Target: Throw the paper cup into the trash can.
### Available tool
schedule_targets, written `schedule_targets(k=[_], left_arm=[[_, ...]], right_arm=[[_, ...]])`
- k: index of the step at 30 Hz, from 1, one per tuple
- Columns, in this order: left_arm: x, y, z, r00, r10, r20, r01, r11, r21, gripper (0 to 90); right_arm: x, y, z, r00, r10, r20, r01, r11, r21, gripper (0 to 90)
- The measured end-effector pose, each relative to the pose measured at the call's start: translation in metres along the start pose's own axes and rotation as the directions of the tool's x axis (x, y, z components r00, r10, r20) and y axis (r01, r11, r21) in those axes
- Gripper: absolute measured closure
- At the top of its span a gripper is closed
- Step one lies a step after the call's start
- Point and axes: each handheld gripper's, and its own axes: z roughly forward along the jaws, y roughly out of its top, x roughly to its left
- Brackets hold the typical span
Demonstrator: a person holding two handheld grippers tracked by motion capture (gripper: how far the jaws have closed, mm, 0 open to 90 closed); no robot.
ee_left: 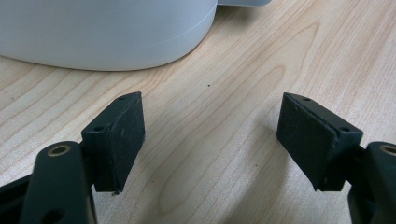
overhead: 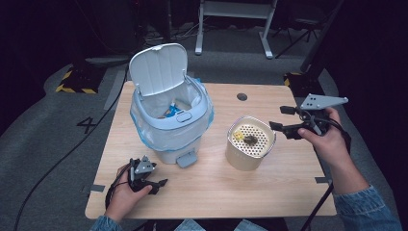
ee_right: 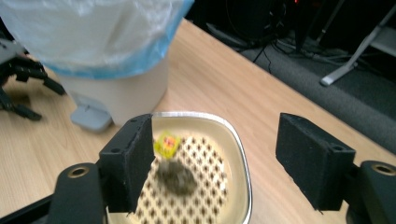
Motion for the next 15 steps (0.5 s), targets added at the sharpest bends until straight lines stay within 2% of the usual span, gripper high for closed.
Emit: schedule_targets(k=[8, 10, 15], left_arm=[[0.0, 0.0, 0.0, 1.0, 0.0, 0.0, 0.0, 1.0, 0.0, 24.0], [0.0, 0.0, 0.0, 1.0, 0.0, 0.0, 0.0, 1.0, 0.0, 24.0], [0.0, 0.0, 0.0, 1.0, 0.001, -0.001, -0.001, 1.0, -0.001, 23.9]], right_arm=[[-0.004, -0.042, -0.007, 0.9993, 0.036, 0.006, -0.037, 0.999, 0.037, 28.4], [-0.004, -0.053, -0.007, 0.9993, 0.034, 0.017, -0.035, 0.999, 0.04, 28.7], [-0.003, -0.079, -0.001, 0.9979, 0.062, 0.022, -0.063, 0.995, 0.075, 28.7]])
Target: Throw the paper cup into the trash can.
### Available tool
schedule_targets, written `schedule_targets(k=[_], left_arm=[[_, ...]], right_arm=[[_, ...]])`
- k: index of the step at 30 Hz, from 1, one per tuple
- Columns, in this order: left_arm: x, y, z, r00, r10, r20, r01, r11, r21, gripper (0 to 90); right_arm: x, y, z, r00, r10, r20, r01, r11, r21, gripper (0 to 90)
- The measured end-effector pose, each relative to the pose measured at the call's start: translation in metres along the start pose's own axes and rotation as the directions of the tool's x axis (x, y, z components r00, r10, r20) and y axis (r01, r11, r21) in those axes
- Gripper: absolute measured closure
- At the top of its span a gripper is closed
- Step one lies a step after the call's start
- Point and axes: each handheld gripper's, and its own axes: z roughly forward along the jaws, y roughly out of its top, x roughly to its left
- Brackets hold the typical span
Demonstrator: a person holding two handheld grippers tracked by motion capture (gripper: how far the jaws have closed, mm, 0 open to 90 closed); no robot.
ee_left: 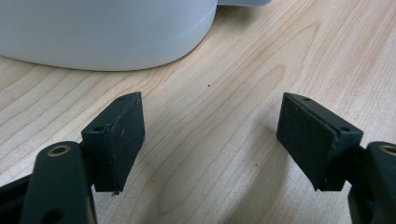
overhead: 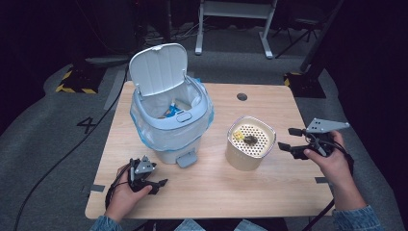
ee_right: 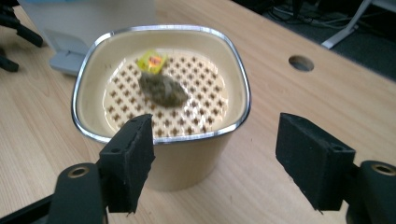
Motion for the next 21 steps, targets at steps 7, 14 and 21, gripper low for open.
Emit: schedule_targets(k=[7, 14, 21], left_arm=[[0.0, 0.0, 0.0, 1.0, 0.0, 0.0, 0.0, 1.0, 0.001, 24.0], [0.0, 0.0, 0.0, 1.0, -0.004, 0.003, 0.004, 1.0, 0.0, 23.9], [0.0, 0.0, 0.0, 1.0, -0.002, 0.002, 0.002, 1.0, 0.0, 23.8]], right_arm=[[-0.002, -0.033, 0.005, 0.998, 0.062, -0.005, -0.062, 0.998, -0.006, 28.2], [-0.002, -0.065, 0.013, 0.9925, 0.122, -0.003, -0.122, 0.993, -0.008, 27.6], [0.001, -0.088, 0.025, 0.9925, 0.121, 0.014, -0.122, 0.992, 0.039, 26.8]])
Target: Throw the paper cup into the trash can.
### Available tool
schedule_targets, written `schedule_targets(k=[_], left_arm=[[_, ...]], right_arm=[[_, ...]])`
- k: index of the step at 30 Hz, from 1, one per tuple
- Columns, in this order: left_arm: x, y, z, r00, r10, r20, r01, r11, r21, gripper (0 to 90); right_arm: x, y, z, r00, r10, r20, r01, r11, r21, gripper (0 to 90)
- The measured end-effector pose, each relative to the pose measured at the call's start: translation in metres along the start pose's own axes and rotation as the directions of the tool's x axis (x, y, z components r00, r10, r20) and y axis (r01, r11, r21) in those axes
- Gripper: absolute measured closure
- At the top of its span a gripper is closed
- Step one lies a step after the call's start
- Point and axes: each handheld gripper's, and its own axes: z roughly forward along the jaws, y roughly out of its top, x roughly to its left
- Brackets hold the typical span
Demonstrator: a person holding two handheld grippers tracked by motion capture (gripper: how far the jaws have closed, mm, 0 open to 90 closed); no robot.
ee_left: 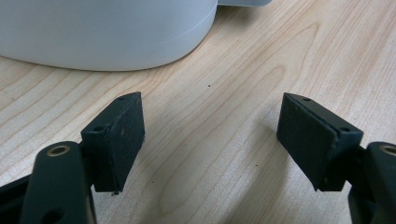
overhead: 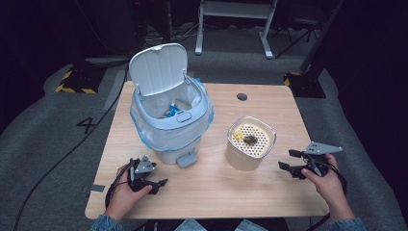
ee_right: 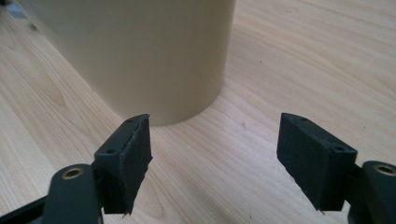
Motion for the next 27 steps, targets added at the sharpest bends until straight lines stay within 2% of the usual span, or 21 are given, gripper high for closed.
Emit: schedule_targets(k=[11, 15, 19, 21, 27], left_arm=[[0.0, 0.0, 0.0, 1.0, 0.003, -0.002, -0.003, 1.0, 0.001, 23.9], [0.0, 0.0, 0.0, 1.0, 0.001, -0.001, -0.001, 1.0, 0.0, 23.9], [0.0, 0.0, 0.0, 1.0, 0.003, -0.002, -0.003, 1.0, 0.001, 23.9], [0.0, 0.0, 0.0, 1.0, 0.001, -0.006, -0.001, 1.0, 0.001, 23.8], [-0.001, 0.0, 0.0, 0.9999, -0.01, -0.011, 0.01, 1.0, 0.0, 23.7]], right_arm=[[0.0, -0.028, 0.015, 0.9995, -0.024, 0.023, 0.022, 0.998, 0.066, 24.4], [0.001, -0.035, 0.021, 0.9978, -0.05, 0.045, 0.046, 0.995, 0.084, 21.2], [0.002, -0.041, 0.03, 0.9967, -0.049, 0.065, 0.041, 0.992, 0.12, 14.8], [0.002, -0.044, 0.033, 0.9976, -0.003, 0.069, -0.004, 0.996, 0.091, 13.2], [0.002, -0.045, 0.034, 0.9969, 0.003, 0.078, -0.009, 0.997, 0.081, 12.7]])
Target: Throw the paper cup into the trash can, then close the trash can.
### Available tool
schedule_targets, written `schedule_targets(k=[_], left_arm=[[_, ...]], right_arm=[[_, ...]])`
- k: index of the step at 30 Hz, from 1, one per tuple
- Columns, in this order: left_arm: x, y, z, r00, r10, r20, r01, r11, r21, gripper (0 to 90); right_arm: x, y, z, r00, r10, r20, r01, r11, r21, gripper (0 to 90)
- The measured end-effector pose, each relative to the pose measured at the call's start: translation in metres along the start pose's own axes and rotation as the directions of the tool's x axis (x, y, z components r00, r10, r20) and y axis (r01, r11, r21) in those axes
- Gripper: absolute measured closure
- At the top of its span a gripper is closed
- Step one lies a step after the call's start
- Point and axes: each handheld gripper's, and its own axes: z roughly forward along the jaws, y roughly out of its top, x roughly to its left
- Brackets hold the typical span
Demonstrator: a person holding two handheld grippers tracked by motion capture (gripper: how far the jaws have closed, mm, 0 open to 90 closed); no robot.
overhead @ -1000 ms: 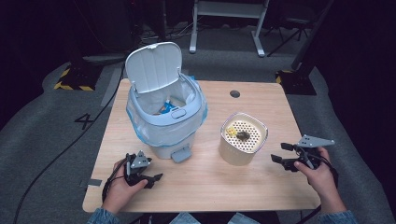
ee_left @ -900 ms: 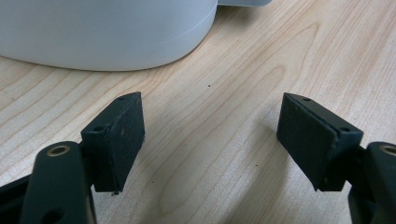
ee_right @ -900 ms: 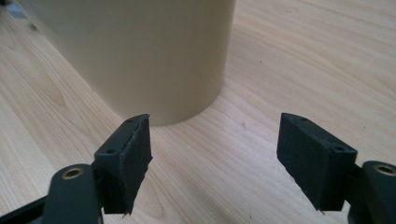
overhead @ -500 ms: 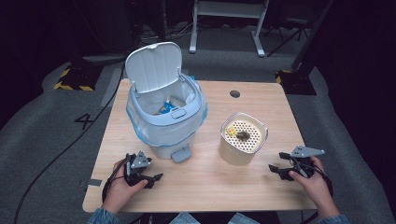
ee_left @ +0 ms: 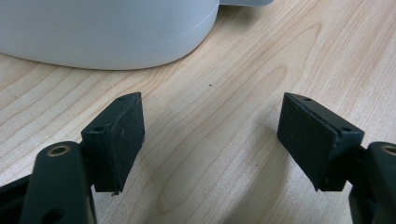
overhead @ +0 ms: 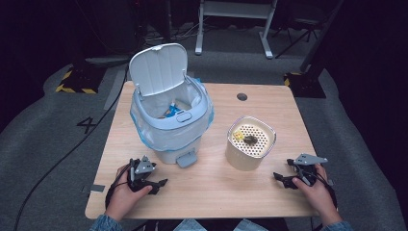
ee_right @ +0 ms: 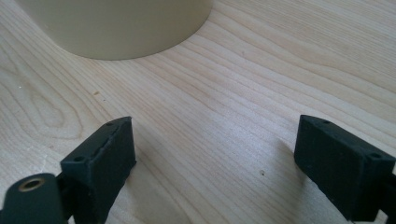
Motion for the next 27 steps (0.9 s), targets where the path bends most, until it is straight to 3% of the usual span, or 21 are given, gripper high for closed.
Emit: schedule_targets(k=[7, 12, 21, 27], left_arm=[[0.0, 0.0, -0.001, 0.9997, -0.019, -0.014, 0.019, 0.9998, -0.005, 26.1], [0.0, 0.004, -0.01, 0.9997, -0.023, 0.007, 0.023, 0.9997, -0.013, 29.6], [0.002, 0.026, -0.043, 0.9983, -0.026, 0.052, 0.031, 0.9956, -0.088, 29.8], [0.014, 0.04, -0.074, 0.9997, 0.012, 0.021, -0.01, 0.9942, -0.107, 29.8]], right_arm=[[0.0, 0.0, 0.0, 1.0, 0.001, 0.0, -0.001, 1.0, -0.001, 12.7], [0.0, 0.0, 0.0, 1.0, 0.001, 0.0, -0.001, 1.0, -0.001, 12.7], [0.0, 0.0, 0.0, 1.0, 0.0, 0.001, 0.0, 1.0, -0.001, 12.7], [0.0, 0.0, 0.0, 1.0, -0.001, 0.002, 0.001, 1.0, -0.002, 12.8]])
